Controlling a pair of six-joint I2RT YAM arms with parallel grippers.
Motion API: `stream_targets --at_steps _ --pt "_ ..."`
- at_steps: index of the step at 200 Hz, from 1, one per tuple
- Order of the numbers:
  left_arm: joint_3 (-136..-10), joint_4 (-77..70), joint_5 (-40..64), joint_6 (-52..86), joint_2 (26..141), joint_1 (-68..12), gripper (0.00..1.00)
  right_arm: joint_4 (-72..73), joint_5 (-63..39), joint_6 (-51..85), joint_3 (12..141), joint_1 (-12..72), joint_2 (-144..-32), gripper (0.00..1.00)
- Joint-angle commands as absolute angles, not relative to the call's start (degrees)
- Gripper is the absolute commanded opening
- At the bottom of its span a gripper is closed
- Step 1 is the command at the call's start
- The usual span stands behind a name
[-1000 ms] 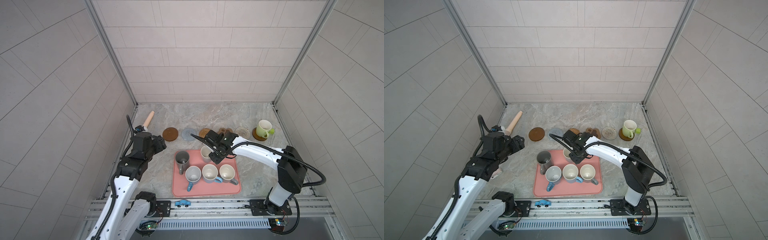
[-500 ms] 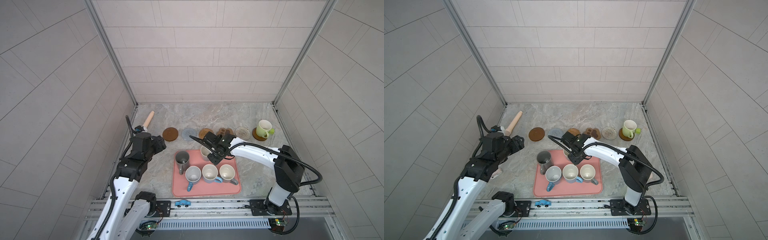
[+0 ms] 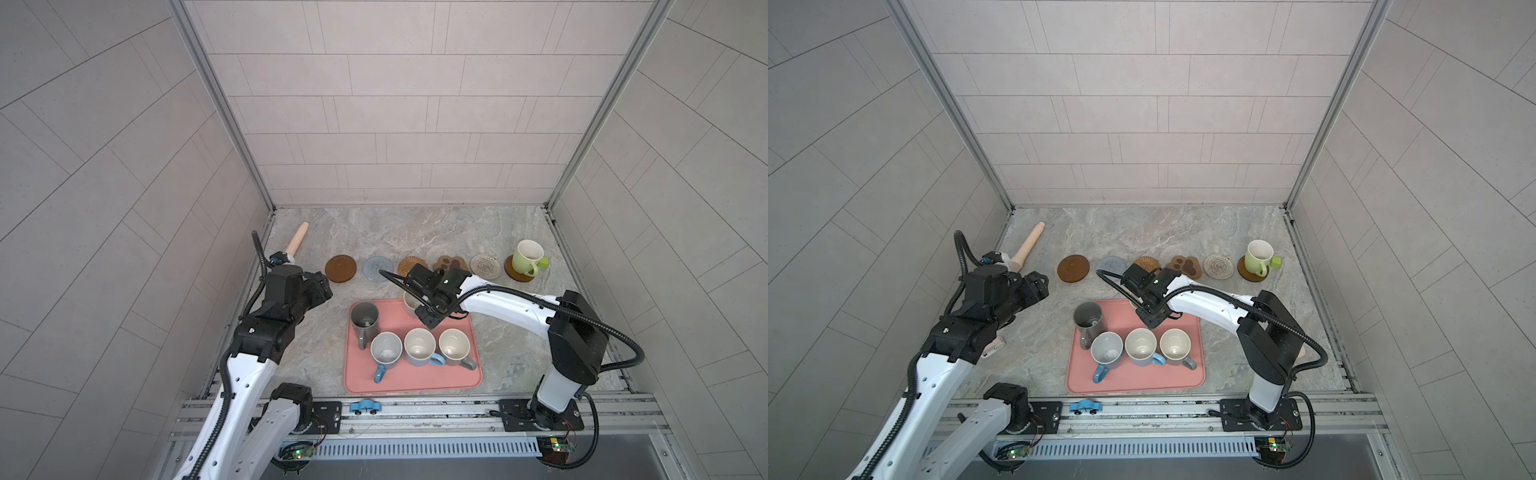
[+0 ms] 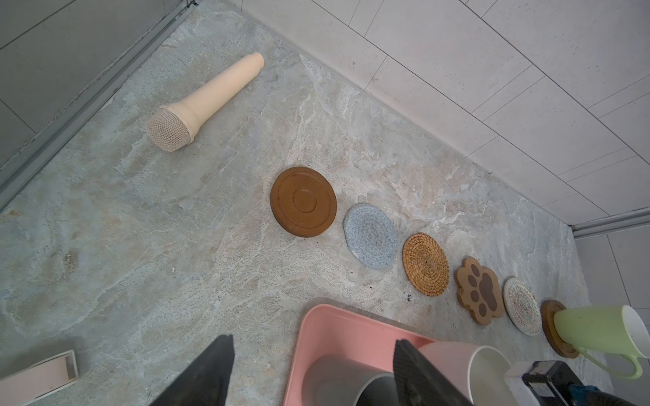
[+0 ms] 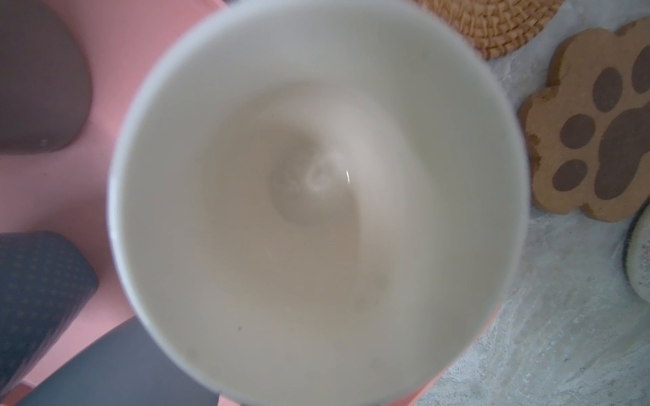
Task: Place cups on coasters
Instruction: Pick up the cup from the tray.
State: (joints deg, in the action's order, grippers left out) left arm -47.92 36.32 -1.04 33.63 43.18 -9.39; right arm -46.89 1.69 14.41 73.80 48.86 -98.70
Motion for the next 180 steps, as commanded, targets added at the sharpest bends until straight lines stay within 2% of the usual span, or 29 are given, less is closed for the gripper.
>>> stream_targets --at_steps 1,180 --pt "-48.08 36.23 -1.24 33.74 42.98 -9.14 0.78 -47.73 4.56 15.63 73.49 49.22 -96.43 0.09" --pt "-47.33 36.43 -1.45 33.84 42.01 -9.14 0.78 -49.49 7.59 16.7 74.59 49.26 -90.71 0.06"
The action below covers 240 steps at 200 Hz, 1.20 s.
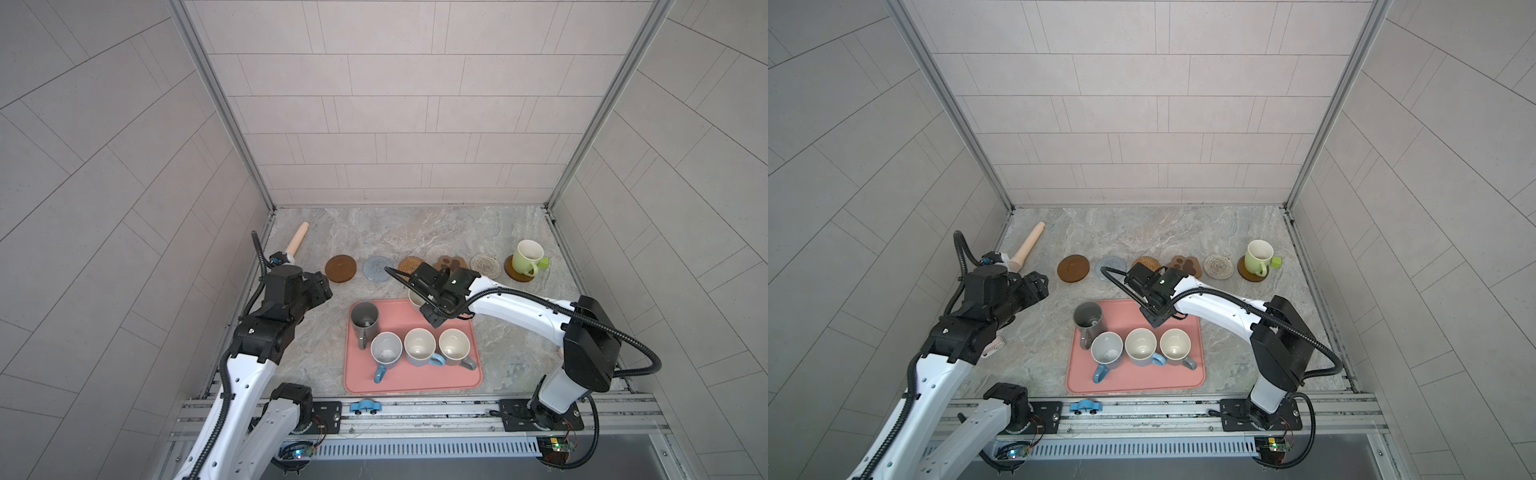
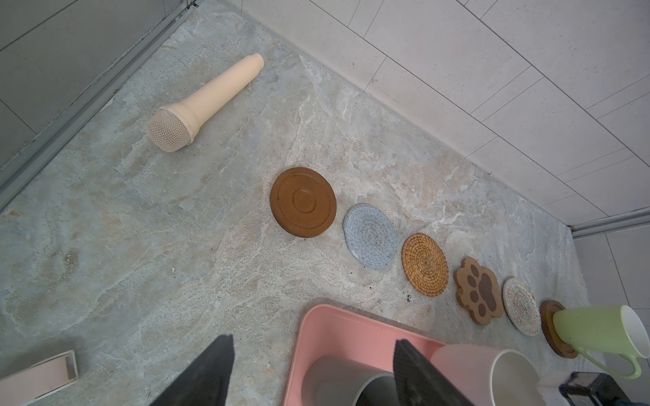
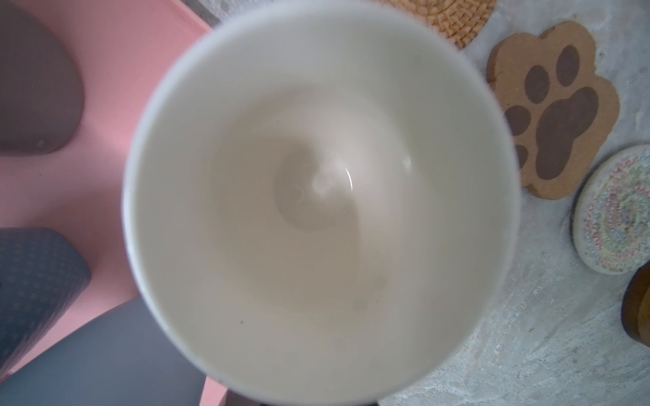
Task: Place cups on coasters
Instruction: Pick up the cup from the tray.
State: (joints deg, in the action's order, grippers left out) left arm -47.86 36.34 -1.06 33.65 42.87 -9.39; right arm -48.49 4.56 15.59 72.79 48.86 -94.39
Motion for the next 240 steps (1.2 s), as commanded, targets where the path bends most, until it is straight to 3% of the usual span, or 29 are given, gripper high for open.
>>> stream_targets --at_steps 1,140,240 --pt "-47.35 36.45 -1.43 33.88 41.97 -9.14 0.78 -49.58 7.66 16.7 74.6 49.24 -90.71 0.06" --pt "-47.41 37.17 -1.28 33.92 41.03 -9.14 0.78 -50.31 11.15 18.29 75.15 47.47 -88.11 0.06" --pt "-47.84 36.39 -0.73 33.86 41.85 -9.18 0.78 -49.53 12.32 21.26 72.44 41.41 -84.88 0.05"
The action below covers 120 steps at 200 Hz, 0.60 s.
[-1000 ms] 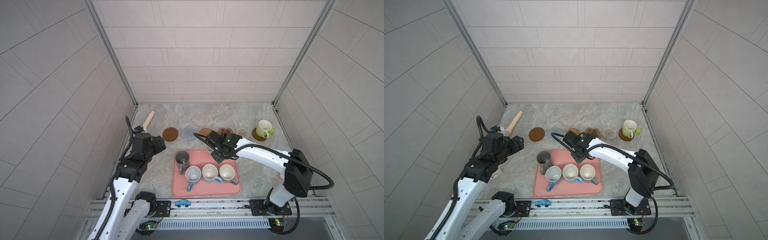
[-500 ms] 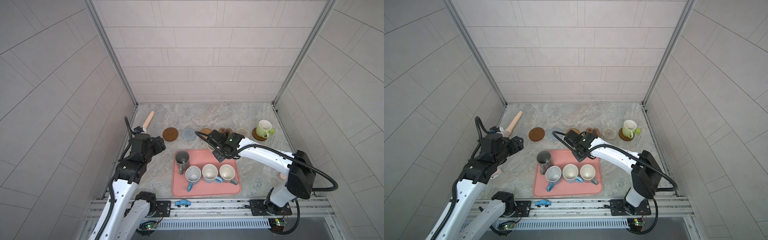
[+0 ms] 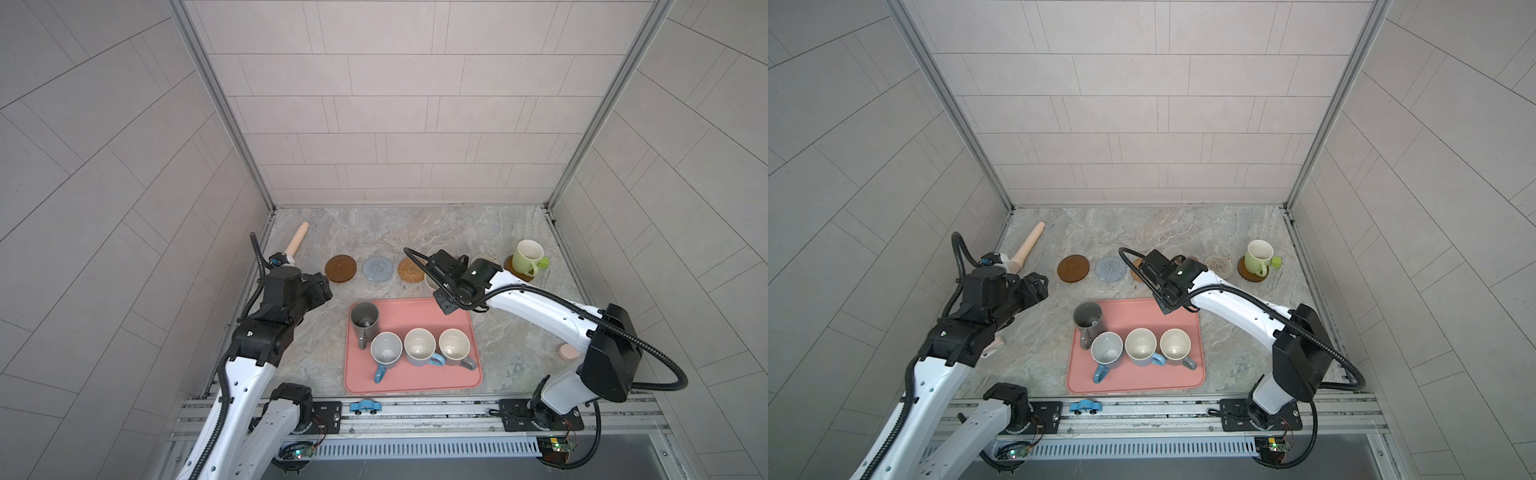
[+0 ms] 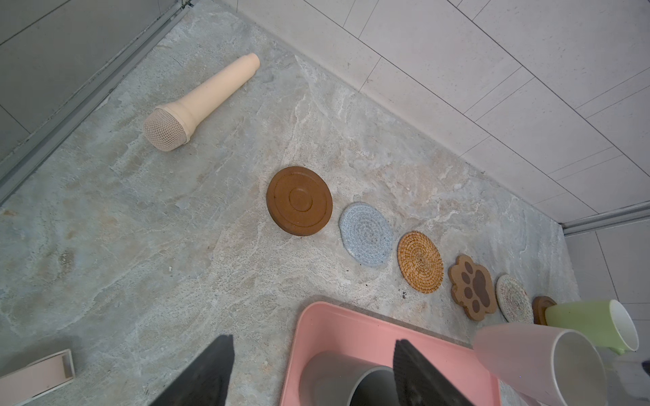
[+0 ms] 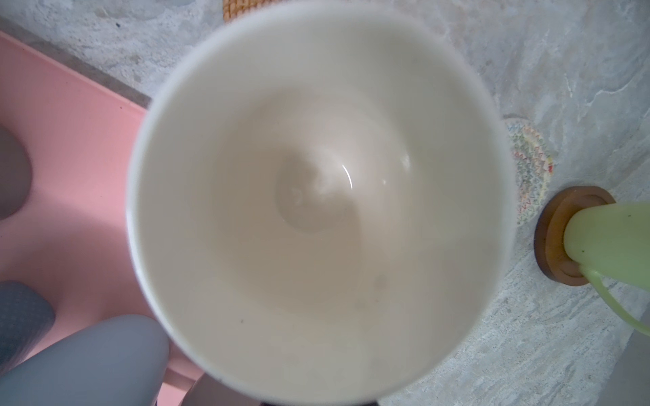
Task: Place cups on coasters
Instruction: Pick up the cup from the tray, then place the cup on the coaster.
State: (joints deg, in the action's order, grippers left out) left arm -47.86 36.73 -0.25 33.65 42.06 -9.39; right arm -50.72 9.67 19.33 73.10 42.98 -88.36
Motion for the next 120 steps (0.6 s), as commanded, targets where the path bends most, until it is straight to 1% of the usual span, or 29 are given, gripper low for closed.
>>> stream_targets --at_steps 1,56,120 --pt "-47.82 36.43 -0.71 33.85 41.89 -9.16 0.79 -49.51 12.31 21.22 72.39 41.32 -84.85 0.05" --pt "-47.84 36.18 -0.98 34.0 41.55 -9.15 0.79 -49.48 11.94 21.39 70.71 34.18 -83.41 0.05" --pt "-48.05 36.63 -1.12 34.1 41.23 -9.19 0.79 -47.86 8.94 17.68 71.45 22.67 -83.82 0.04"
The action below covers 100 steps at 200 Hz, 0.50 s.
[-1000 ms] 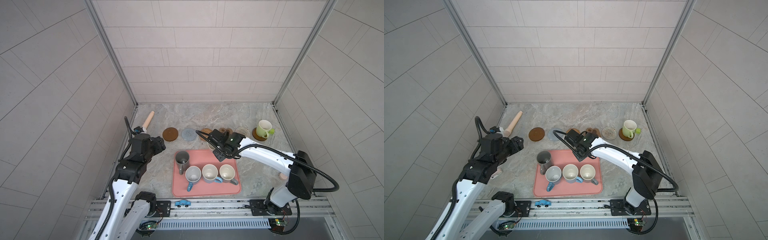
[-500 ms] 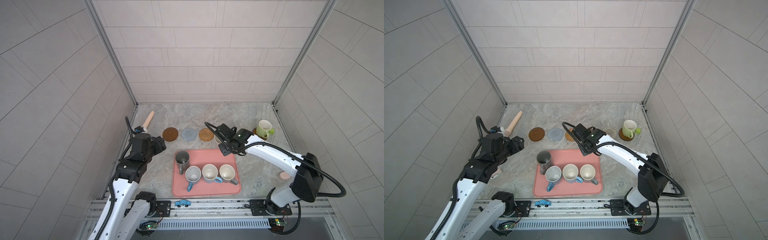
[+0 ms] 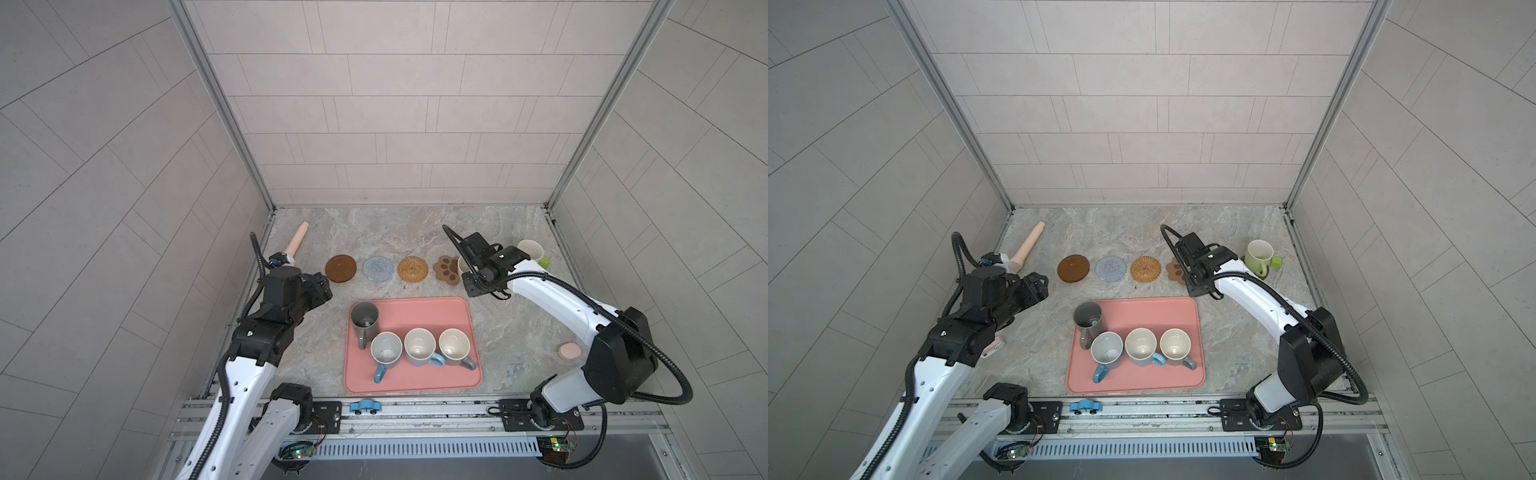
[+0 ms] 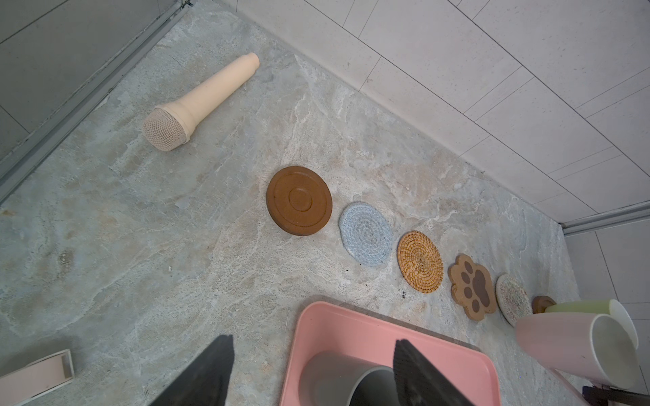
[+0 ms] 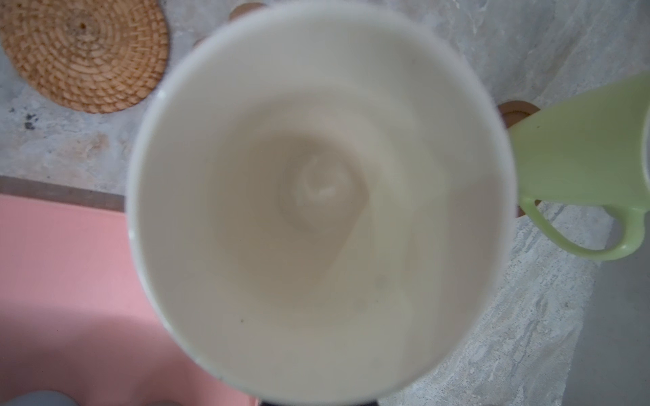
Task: Place cups on coasters
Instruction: Place the cup on the coaster.
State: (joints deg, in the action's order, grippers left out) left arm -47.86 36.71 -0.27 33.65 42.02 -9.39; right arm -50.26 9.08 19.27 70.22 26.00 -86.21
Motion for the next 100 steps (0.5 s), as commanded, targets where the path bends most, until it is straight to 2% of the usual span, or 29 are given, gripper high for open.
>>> stream_targets --at_steps 1,100 --pt "-48.02 36.64 -1.09 34.1 41.22 -9.21 0.79 -47.79 8.91 17.68 71.5 22.45 -83.84 0.04" --pt "-48.03 37.79 -1.25 33.97 39.95 -9.2 0.79 -45.14 5.78 12.05 79.19 12.41 -94.12 0.04"
